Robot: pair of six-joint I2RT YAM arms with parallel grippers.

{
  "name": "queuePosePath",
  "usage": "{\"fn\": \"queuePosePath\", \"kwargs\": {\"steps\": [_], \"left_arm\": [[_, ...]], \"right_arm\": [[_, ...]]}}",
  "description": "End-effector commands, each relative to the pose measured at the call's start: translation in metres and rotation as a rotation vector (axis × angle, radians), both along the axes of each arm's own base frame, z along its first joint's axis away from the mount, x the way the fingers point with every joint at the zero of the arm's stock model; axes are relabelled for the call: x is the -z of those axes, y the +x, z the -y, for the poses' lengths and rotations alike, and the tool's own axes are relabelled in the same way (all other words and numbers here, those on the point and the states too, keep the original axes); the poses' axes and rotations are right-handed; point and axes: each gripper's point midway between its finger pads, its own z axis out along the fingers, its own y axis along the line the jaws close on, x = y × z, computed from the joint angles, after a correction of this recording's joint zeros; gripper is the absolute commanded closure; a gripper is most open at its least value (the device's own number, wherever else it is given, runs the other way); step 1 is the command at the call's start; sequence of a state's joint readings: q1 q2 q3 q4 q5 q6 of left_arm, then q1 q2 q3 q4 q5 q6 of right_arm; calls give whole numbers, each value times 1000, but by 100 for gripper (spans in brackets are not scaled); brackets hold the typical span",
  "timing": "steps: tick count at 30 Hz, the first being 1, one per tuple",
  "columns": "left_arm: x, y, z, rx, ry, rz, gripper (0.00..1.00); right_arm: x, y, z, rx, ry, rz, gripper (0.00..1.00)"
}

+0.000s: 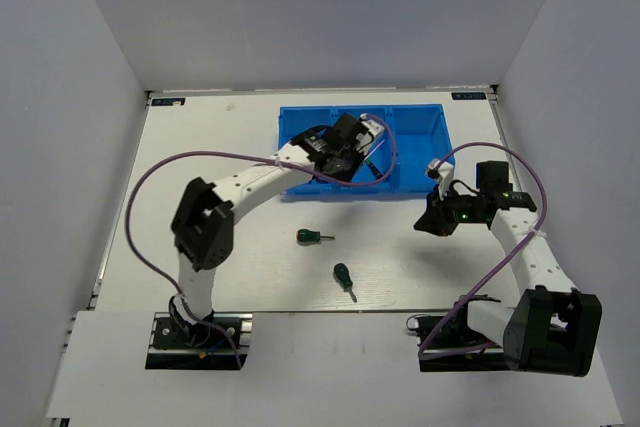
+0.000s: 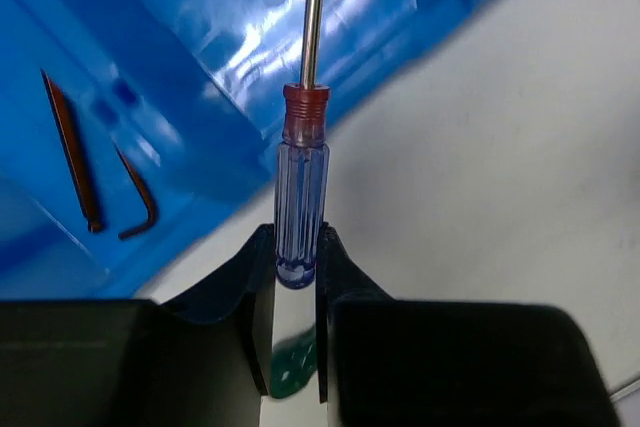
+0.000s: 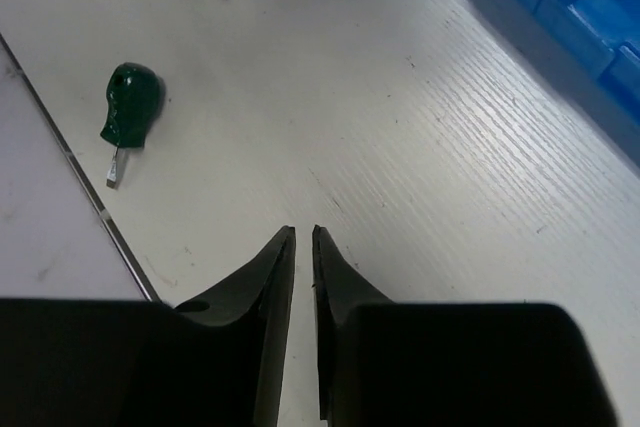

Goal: Sort the tools into containers

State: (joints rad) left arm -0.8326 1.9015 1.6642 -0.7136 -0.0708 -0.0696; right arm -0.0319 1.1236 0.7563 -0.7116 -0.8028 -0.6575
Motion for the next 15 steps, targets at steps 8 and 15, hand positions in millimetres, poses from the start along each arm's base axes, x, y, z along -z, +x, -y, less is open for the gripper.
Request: {"fn": "queuePosePath", "kwargs": {"steps": [8,15], "left_arm": [[4,77,50,-312,-12,42,86],[11,64,41,-314,-19,22,29]], "right_arm": [[-12,-6,3,-16,-33,37,53],[-15,-21,-9,-101,9,24,39]]}}
